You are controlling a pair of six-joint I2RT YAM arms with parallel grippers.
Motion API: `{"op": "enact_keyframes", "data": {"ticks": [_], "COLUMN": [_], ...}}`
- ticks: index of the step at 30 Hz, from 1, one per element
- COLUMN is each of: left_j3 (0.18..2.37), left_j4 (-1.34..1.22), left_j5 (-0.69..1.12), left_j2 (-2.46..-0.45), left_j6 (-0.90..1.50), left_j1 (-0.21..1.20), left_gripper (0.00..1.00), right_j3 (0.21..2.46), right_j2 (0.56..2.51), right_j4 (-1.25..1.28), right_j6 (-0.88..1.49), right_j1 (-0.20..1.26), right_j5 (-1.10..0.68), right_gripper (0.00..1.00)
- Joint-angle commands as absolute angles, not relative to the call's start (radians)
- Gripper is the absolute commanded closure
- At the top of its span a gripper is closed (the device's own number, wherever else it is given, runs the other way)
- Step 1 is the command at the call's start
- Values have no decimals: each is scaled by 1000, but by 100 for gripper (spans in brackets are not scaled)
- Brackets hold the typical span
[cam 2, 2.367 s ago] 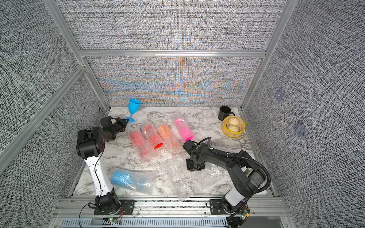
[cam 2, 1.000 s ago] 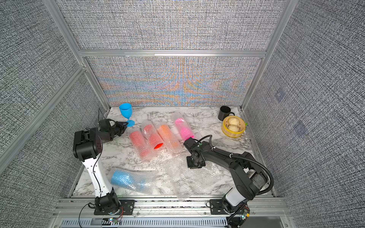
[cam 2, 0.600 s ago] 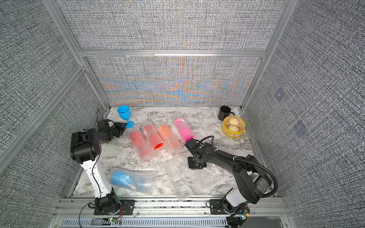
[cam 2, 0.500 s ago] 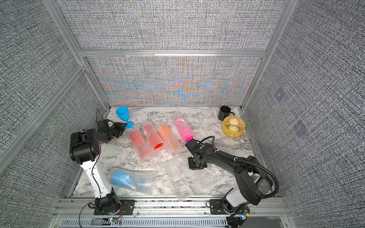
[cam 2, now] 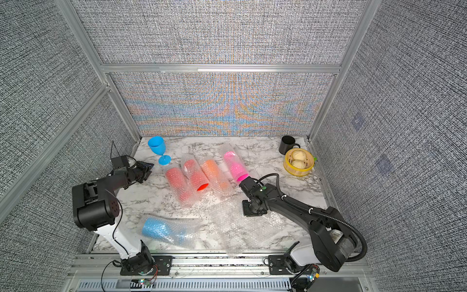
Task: Unpack wine glasses from bubble wrap
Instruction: Place the wine glass at the center of the board, then pick up the bubble wrap from the center of the board.
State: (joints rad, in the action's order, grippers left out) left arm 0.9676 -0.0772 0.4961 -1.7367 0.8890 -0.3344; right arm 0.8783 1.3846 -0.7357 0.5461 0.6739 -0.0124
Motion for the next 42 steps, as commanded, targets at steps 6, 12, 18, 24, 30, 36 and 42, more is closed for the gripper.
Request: {"op": "enact_keyframes", "data": {"ticks": [6, 12, 18, 24, 30, 36, 42], "left_j3": [800, 732, 691, 708, 750, 765, 778], "left_j4": [170, 399, 610, 674, 706, 693, 701], "left_j5": [356, 205, 129, 157, 116, 134, 124], "left_j2": [-1334, -954, -755, -729, -724, -728, -727], "left_j6": [957, 852, 870, 885, 845, 859, 863], "left_j1": [-327, -122, -14, 42, 73, 82, 83], "left_gripper": [55, 55, 55, 55, 55, 55, 55], "right_j3": [963, 1199, 1222, 1177, 1248, 1480, 1603], "right_j2": [1290, 1445, 1537, 1568, 1660, 1878, 2012], "right_j4": [-811, -815, -585, -399, -424, -514, -519], "right_j6": [463, 295, 84, 158, 33, -86, -75], "right_j1": [676, 809, 961, 980, 1039, 1038, 1052], "right_j5": [-19, -65, -169, -465, -385, -425, -512], "right_gripper": [48, 32, 24, 20, 21, 23, 26]}}
